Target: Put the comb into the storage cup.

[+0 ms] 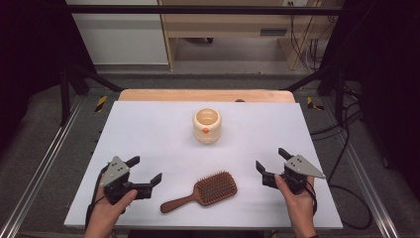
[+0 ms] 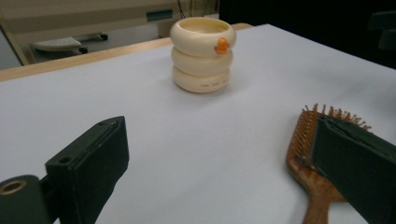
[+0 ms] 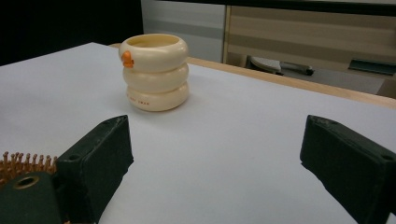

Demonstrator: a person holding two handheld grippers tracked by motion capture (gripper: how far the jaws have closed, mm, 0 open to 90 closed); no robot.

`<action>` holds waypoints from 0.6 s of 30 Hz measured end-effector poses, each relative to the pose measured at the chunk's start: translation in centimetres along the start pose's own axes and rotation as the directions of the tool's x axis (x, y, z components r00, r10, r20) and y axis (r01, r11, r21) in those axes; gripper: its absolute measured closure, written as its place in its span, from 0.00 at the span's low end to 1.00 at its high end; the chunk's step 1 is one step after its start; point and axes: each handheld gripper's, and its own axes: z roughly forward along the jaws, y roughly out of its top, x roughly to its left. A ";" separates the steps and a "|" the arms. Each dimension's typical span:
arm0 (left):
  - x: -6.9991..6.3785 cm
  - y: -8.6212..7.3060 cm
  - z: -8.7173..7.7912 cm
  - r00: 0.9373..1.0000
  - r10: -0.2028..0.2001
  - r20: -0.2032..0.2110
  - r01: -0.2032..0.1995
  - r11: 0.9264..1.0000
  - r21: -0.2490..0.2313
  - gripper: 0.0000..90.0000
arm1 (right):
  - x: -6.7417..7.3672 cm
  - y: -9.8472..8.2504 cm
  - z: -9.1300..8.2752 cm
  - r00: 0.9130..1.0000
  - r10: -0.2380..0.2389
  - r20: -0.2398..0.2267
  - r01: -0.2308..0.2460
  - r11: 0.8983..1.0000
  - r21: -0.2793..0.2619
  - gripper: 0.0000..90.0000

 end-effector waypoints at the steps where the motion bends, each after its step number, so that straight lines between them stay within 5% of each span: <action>1: -0.5 0.1 0.3 1.000 0.010 0.008 -0.010 1.000 0.013 0.05 | 0.0 0.0 0.0 1.000 0.000 0.000 0.000 1.000 0.000 0.10; 11: -4.1 1.2 3.0 0.987 0.130 0.092 -0.144 0.977 0.160 0.05 | 0.2 -0.1 0.2 0.999 -0.035 -0.005 0.035 0.999 -0.001 0.10; 18: -5.2 1.1 3.9 0.982 0.142 0.123 -0.167 0.962 0.215 0.05 | 0.3 -0.1 0.2 1.000 -0.025 -0.006 0.025 1.000 0.006 0.10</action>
